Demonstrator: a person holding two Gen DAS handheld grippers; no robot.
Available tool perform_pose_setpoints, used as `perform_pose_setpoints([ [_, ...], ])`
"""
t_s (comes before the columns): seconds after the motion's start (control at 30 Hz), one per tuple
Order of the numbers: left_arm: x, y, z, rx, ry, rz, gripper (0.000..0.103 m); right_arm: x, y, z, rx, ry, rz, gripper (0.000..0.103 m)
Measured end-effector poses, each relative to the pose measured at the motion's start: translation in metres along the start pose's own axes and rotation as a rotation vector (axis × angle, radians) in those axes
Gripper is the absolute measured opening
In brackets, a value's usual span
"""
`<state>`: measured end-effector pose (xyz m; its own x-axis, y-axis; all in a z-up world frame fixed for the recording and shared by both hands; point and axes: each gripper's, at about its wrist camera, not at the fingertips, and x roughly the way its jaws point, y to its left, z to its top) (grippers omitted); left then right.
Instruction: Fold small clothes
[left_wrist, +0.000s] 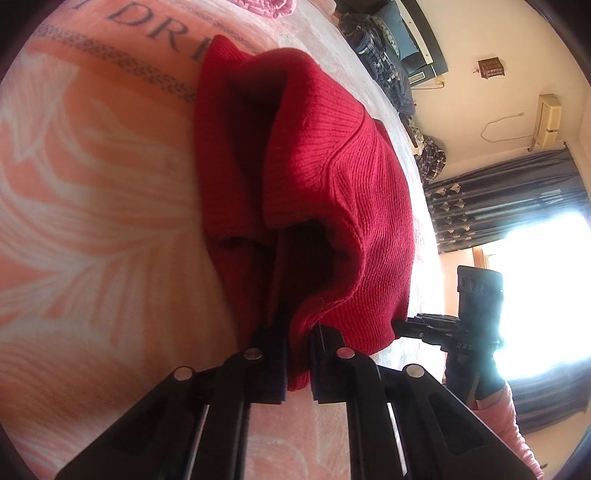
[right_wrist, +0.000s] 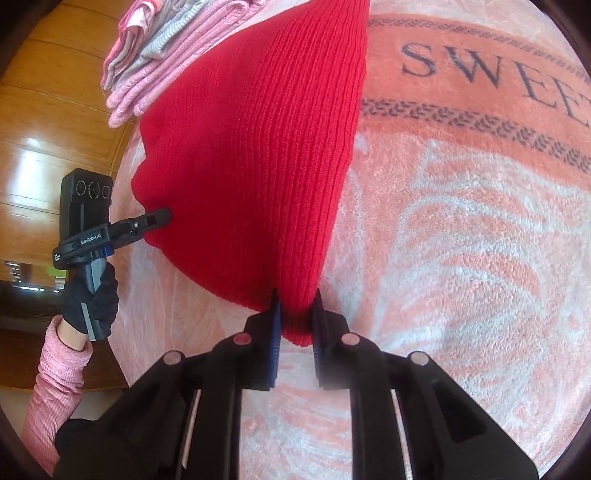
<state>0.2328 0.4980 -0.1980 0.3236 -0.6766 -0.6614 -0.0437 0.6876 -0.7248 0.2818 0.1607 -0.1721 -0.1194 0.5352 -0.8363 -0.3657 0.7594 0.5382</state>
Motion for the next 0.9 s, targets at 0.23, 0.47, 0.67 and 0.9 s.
perform_pose_setpoints([
  [0.23, -0.003, -0.003, 0.003, -0.006, 0.019, -0.027, 0.017, -0.004, 0.001, 0.004, -0.012, 0.001, 0.024, 0.026],
  [0.47, -0.07, -0.039, 0.025, 0.173, -0.135, 0.116, 0.039, -0.049, 0.004, 0.016, -0.069, -0.117, 0.024, 0.04],
  [0.67, -0.045, -0.075, 0.092, 0.237, -0.154, 0.145, 0.04, -0.069, -0.005, 0.047, -0.043, -0.236, 0.095, 0.042],
  [0.9, 0.012, -0.102, 0.143, 0.308, -0.082, 0.149, 0.046, -0.055, -0.031, 0.069, 0.002, -0.267, 0.214, 0.042],
])
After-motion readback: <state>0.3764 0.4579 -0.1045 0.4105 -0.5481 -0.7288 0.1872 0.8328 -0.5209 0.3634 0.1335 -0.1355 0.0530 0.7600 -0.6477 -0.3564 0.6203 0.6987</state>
